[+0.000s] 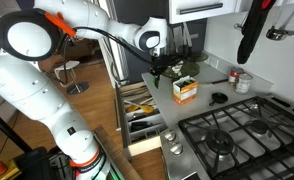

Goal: Take the green thing out of the box and put it into the drawer then close it

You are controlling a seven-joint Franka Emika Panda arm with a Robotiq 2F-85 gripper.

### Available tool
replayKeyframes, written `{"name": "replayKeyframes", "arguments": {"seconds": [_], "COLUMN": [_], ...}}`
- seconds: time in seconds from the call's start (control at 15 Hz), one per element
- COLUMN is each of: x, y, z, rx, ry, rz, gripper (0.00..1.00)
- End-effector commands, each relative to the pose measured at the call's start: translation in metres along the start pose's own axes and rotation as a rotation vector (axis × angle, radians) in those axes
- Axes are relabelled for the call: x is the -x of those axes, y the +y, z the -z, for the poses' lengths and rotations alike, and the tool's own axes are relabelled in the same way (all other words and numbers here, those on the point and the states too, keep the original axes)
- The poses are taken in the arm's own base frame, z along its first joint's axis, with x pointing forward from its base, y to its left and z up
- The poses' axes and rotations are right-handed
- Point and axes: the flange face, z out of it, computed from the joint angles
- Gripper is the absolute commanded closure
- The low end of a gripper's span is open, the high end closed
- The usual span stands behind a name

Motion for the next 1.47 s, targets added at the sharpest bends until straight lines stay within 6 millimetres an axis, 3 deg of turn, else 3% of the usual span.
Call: {"name": "replayKeyframes", "arguments": {"seconds": [0.0, 0.4, 1.07, 1.13, 1.2, 1.4], "x": [-0.024, -0.043, -0.020, -0.020, -0.020, -0.020], "y": [0.003, 0.007, -0.001, -0.004, -0.006, -0.012], "z": [-0.029, -0.057, -0.081, -0.084, -0.086, -0.090], "rx": [0.058, 0.224, 0.263, 0.257, 0.254, 0.235], "ry": [0.019, -0.041, -0.159, -0.163, -0.164, -0.178], "rz": [-0.097, -0.111, -0.028, -0.015, -0.008, 0.015], "gripper": [1.00, 1.00, 1.00, 0.92, 0.72, 0.51]}}
